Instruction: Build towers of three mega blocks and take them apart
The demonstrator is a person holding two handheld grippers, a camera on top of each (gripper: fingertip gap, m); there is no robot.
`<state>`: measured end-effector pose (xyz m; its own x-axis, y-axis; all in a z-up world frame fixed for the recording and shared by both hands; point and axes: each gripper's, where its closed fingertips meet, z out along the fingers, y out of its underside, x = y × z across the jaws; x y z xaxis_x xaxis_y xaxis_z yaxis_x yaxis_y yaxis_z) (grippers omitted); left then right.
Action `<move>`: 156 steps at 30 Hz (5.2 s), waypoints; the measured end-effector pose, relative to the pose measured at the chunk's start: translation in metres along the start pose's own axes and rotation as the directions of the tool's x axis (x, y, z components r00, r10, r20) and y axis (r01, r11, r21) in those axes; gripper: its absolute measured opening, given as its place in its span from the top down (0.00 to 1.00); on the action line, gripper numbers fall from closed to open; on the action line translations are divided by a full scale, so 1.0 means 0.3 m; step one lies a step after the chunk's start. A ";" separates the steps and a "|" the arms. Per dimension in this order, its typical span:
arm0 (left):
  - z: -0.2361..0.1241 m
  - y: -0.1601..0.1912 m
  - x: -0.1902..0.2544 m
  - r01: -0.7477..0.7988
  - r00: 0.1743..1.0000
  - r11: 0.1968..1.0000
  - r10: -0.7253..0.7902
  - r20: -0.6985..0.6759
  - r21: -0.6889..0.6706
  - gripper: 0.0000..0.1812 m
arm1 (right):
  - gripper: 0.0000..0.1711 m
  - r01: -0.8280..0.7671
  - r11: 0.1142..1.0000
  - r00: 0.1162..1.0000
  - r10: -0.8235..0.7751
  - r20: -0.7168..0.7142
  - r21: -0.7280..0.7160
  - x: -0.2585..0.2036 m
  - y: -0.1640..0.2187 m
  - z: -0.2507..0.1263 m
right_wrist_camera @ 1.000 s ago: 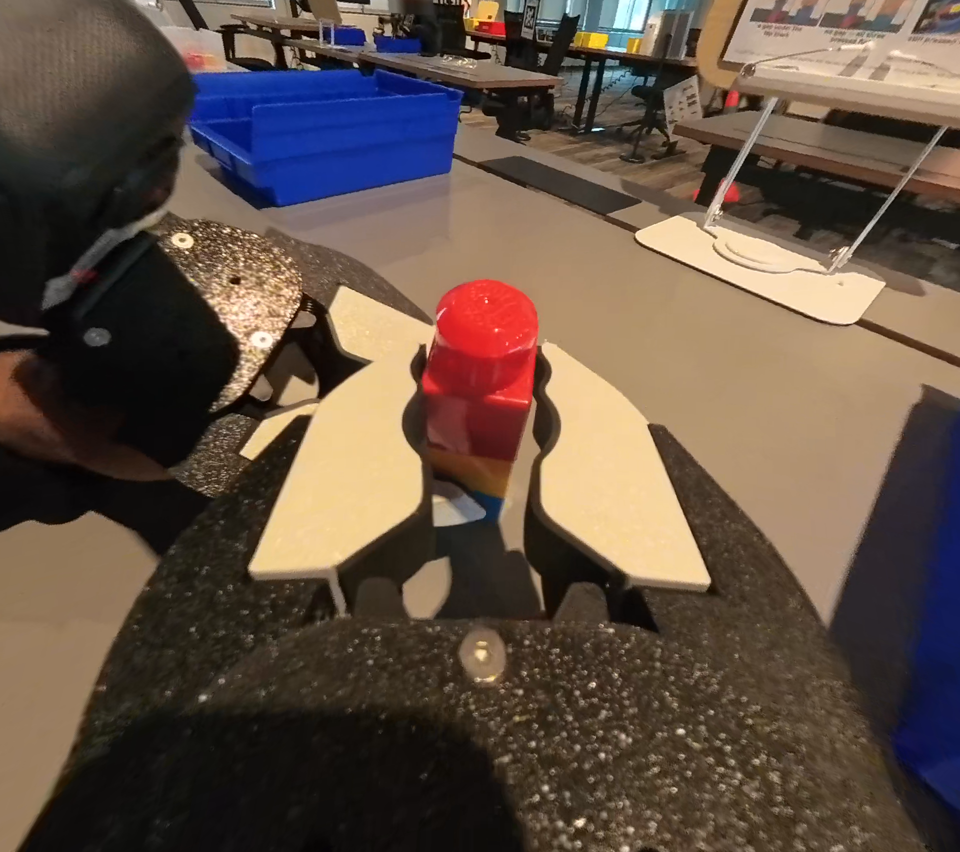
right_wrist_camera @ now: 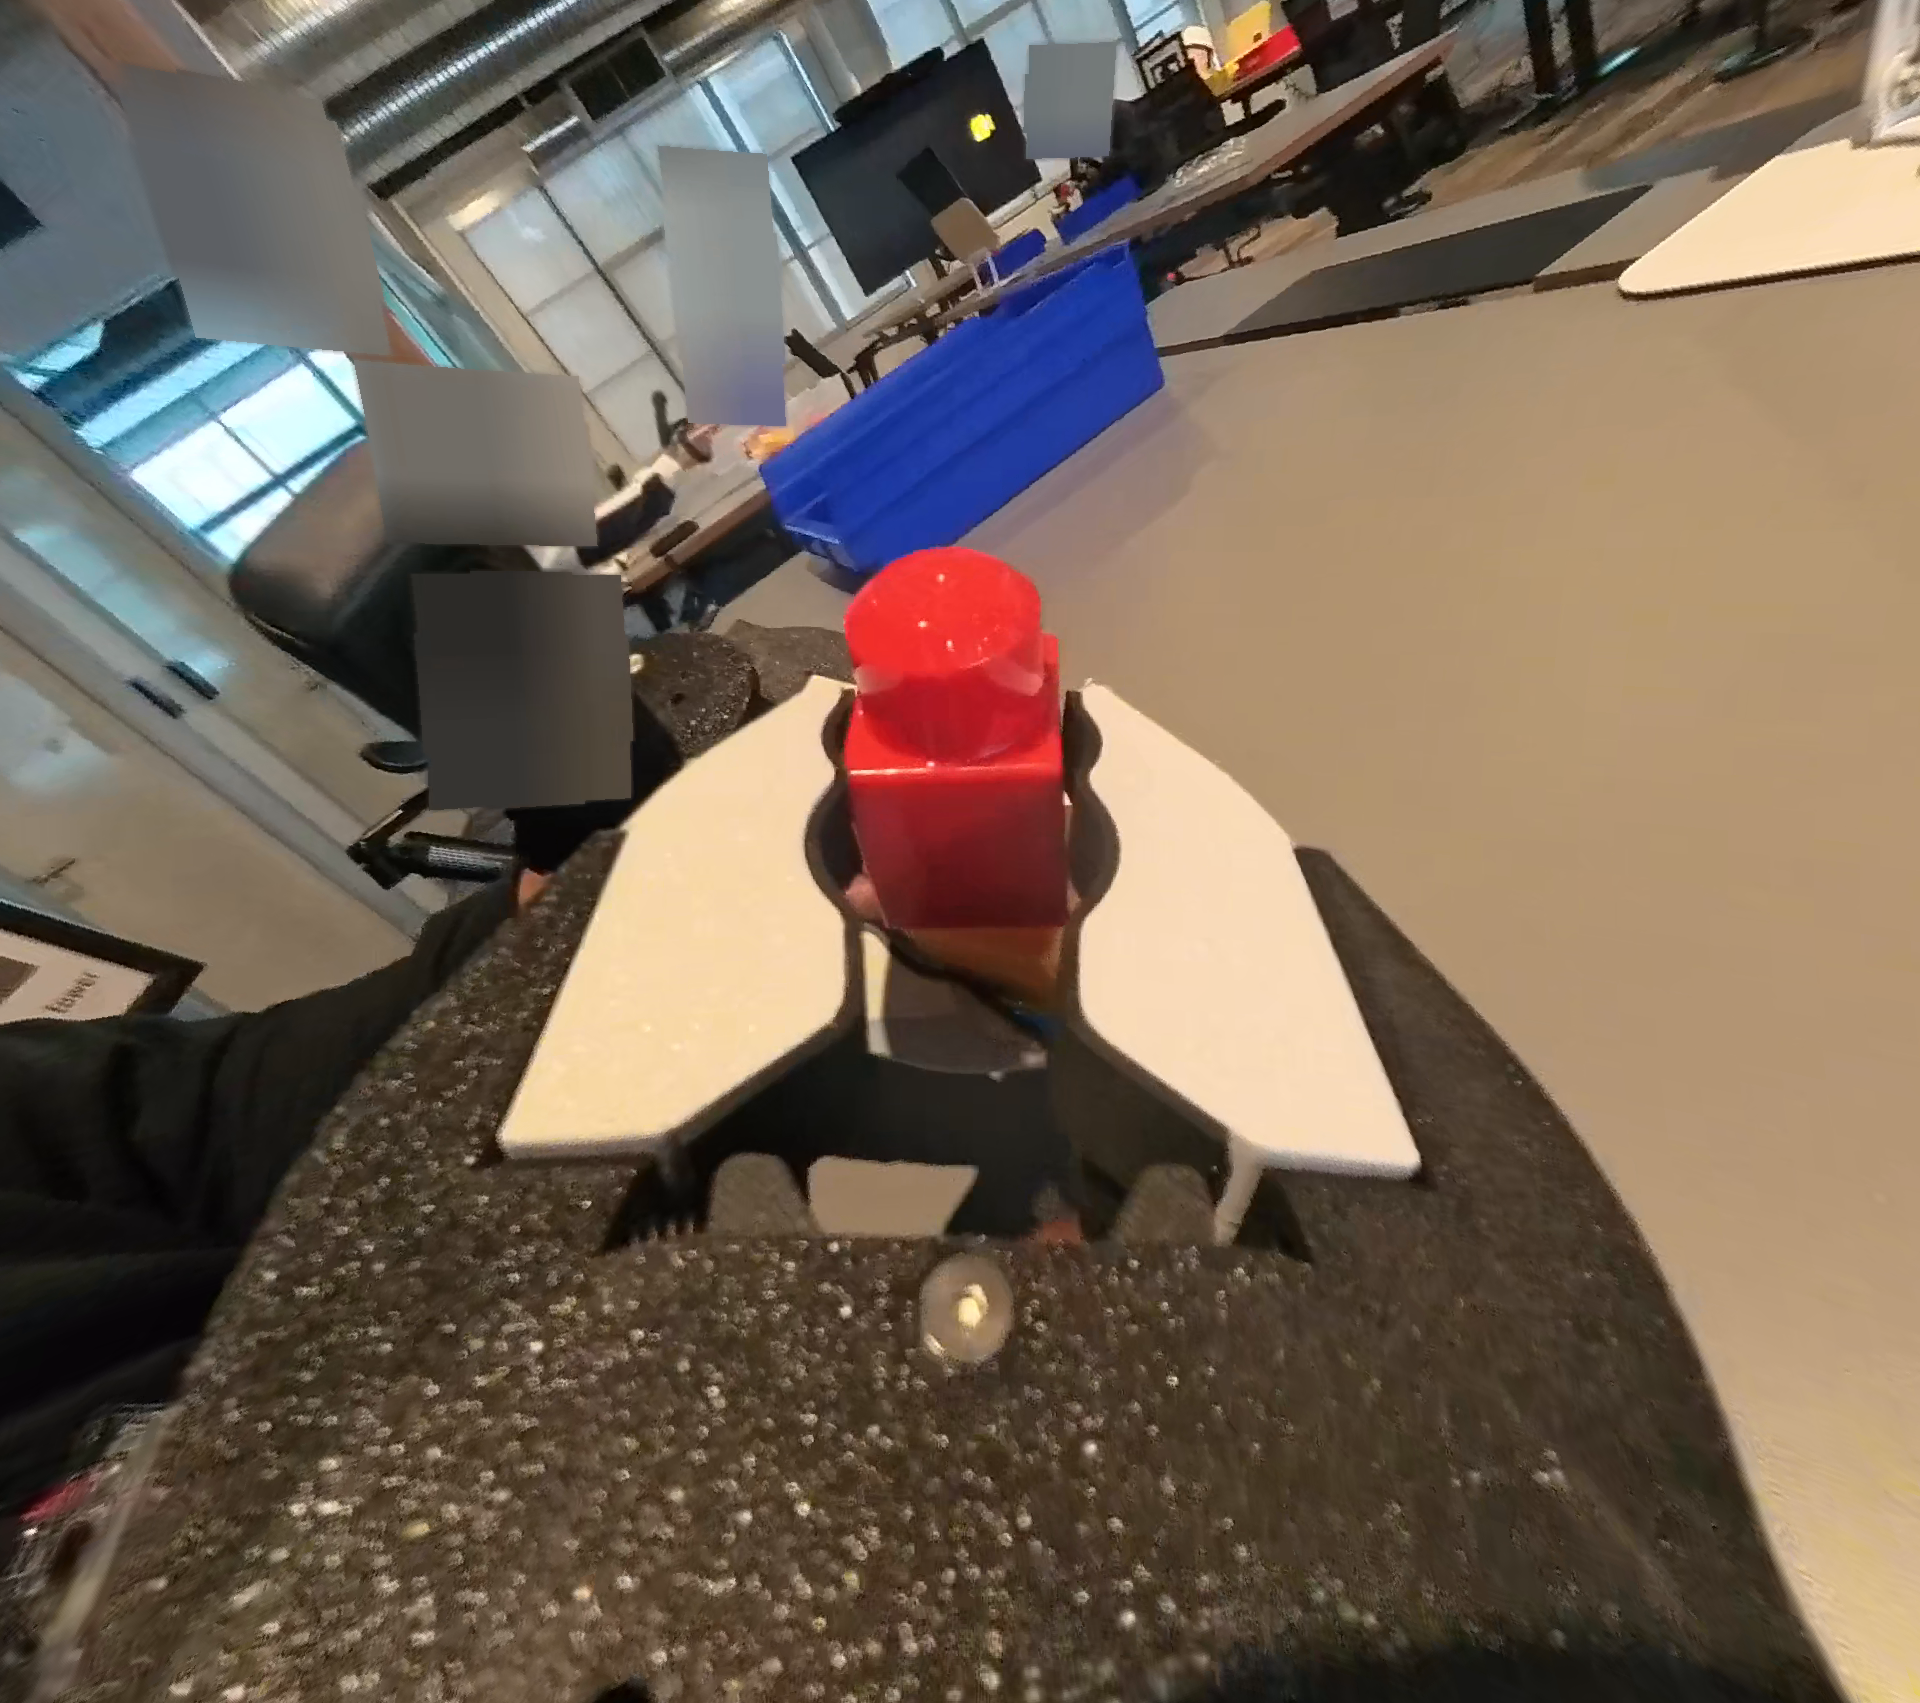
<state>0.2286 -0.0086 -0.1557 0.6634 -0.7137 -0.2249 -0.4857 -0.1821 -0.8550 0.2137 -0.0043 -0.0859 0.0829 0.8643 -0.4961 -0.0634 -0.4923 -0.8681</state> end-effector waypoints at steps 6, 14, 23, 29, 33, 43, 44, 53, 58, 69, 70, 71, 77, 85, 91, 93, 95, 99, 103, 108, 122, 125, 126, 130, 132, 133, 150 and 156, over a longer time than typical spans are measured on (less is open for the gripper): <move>0.000 0.000 0.001 0.000 1.000 1.000 0.000 -0.003 0.000 0.80 | 0.78 0.065 0.998 0.997 -0.065 -0.028 -0.005 -0.004 -0.001 -0.001; -0.002 -0.001 0.005 -0.018 1.000 1.000 0.018 0.003 0.002 0.80 | 0.79 -0.033 0.975 0.996 0.012 0.093 0.221 -0.028 -0.130 -0.090; -0.001 0.019 0.003 -0.054 0.998 0.998 0.055 0.033 -0.035 0.80 | 0.78 0.495 0.863 0.776 -0.389 -0.496 0.098 0.138 -0.305 -0.277; -0.002 0.017 0.000 -0.081 0.995 0.996 0.083 0.063 -0.035 0.80 | 0.78 0.419 0.876 0.500 -0.442 -0.745 -0.239 0.414 -0.394 -0.435; -0.002 0.017 -0.001 -0.085 0.994 0.996 0.087 0.069 -0.035 0.80 | 0.78 0.257 0.858 0.410 -0.513 -0.754 -0.445 0.568 -0.348 -0.452; -0.003 0.015 0.002 -0.104 0.991 0.994 0.107 0.078 -0.034 0.80 | 0.74 0.273 0.802 0.234 -0.591 -0.772 -0.531 0.637 -0.329 -0.503; -0.003 0.015 0.003 -0.107 0.991 0.994 0.109 0.079 -0.034 0.80 | 0.72 0.298 0.805 0.232 -0.583 -0.779 -0.513 0.628 -0.339 -0.507; -0.002 0.016 0.000 -0.112 0.989 0.993 0.115 0.092 -0.038 0.80 | 0.73 0.705 0.666 0.291 -0.584 -0.758 -0.244 0.263 -0.365 -0.453; -0.002 0.016 -0.001 -0.114 0.988 0.993 0.117 0.098 -0.039 0.80 | 0.74 0.714 0.676 0.562 -0.709 -0.425 -0.183 0.045 -0.117 -0.187; -0.005 0.031 -0.019 -0.124 0.982 0.990 0.131 0.133 -0.063 0.80 | 0.70 0.537 0.809 0.780 -0.584 -0.224 -0.237 -0.015 0.105 -0.018; -0.005 0.031 -0.019 -0.123 0.983 0.990 0.130 0.132 -0.063 0.80 | 0.69 0.517 0.816 0.793 -0.570 -0.215 -0.258 -0.007 0.120 -0.012; -0.005 0.031 -0.019 -0.123 0.983 0.990 0.131 0.132 -0.063 0.80 | 0.68 0.505 0.818 0.795 -0.566 -0.220 -0.276 0.001 0.124 -0.008; -0.003 0.034 -0.021 -0.141 0.977 0.987 0.151 0.151 -0.074 0.80 | 0.77 0.459 0.839 0.816 -0.528 -0.234 -0.291 0.016 0.129 0.001; -0.004 0.053 -0.057 -0.119 0.969 0.986 0.140 0.203 -0.113 0.72 | 0.79 0.294 0.931 0.900 -0.346 -0.266 -0.217 0.056 0.096 -0.028; 0.012 0.076 -0.049 -0.120 0.974 0.980 0.148 0.170 -0.161 0.76 | 0.79 0.268 0.947 0.928 -0.304 -0.216 -0.180 0.032 0.092 -0.022; 0.012 0.077 -0.046 -0.122 0.975 0.979 0.149 0.164 -0.163 0.78 | 0.79 0.260 0.950 0.933 -0.292 -0.208 -0.171 0.029 0.091 -0.021; 0.013 0.078 -0.043 -0.129 0.974 0.978 0.156 0.162 -0.164 0.80 | 0.79 0.257 0.952 0.936 -0.288 -0.204 -0.167 0.027 0.090 -0.022; 0.005 0.071 -0.042 -0.113 0.980 0.983 0.134 0.149 -0.143 0.80 | 0.79 0.269 0.951 0.934 -0.296 -0.199 -0.150 0.019 0.085 -0.020; -0.003 0.061 -0.048 -0.119 0.975 0.985 0.139 0.173 -0.122 0.80 | 0.76 0.272 0.947 0.934 -0.303 -0.192 -0.170 0.016 0.097 -0.012; -0.007 0.058 -0.054 -0.107 0.975 0.988 0.126 0.181 -0.113 0.80 | 0.71 0.275 0.940 0.929 -0.313 -0.197 -0.200 0.020 0.110 -0.003; -0.004 0.052 -0.007 -0.174 0.976 0.980 0.185 0.111 -0.097 0.80 | 0.77 0.145 0.969 0.975 -0.175 -0.137 -0.201 0.022 0.117 -0.011; -0.011 0.041 0.000 -0.171 0.980 0.983 0.177 0.096 -0.068 0.80 | 0.77 0.089 0.979 0.989 -0.109 -0.099 -0.183 0.016 0.110 -0.017; -0.014 0.037 0.003 -0.167 0.981 0.984 0.172 0.090 -0.057 0.80 | 0.77 0.068 0.982 0.993 -0.084 -0.082 -0.177 0.014 0.107 -0.019; -0.019 0.019 0.014 -0.152 0.986 0.988 0.153 0.068 -0.019 0.80 | 0.77 -0.024 0.988 1.000 0.023 -0.009 -0.150 0.002 0.089 -0.034; -0.022 0.010 0.018 -0.148 0.987 0.989 0.148 0.061 0.000 0.80 | 0.77 -0.054 0.989 0.998 0.057 0.017 -0.139 -0.001 0.082 -0.040; -0.023 0.005 0.019 -0.144 0.988 0.989 0.144 0.059 0.010 0.80 | 0.77 -0.066 0.989 0.997 0.070 0.028 -0.135 -0.003 0.079 -0.043; -0.035 0.066 -0.065 -0.085 0.980 0.992 0.101 0.173 -0.094 0.80 | 0.78 0.299 0.949 0.946 -0.281 -0.161 0.100 -0.021 -0.071 -0.123; -0.029 0.079 -0.064 -0.111 0.975 0.986 0.132 0.181 -0.125 0.80 | 0.78 0.521 0.852 0.773 -0.446 -0.452 0.052 0.099 -0.226 -0.269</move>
<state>0.1994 -0.0052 -0.1675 0.6851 -0.5976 -0.4167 -0.6235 -0.1850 -0.7597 0.3008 0.0463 -0.0429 0.5415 0.8407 -0.0030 -0.0625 0.0367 -0.9974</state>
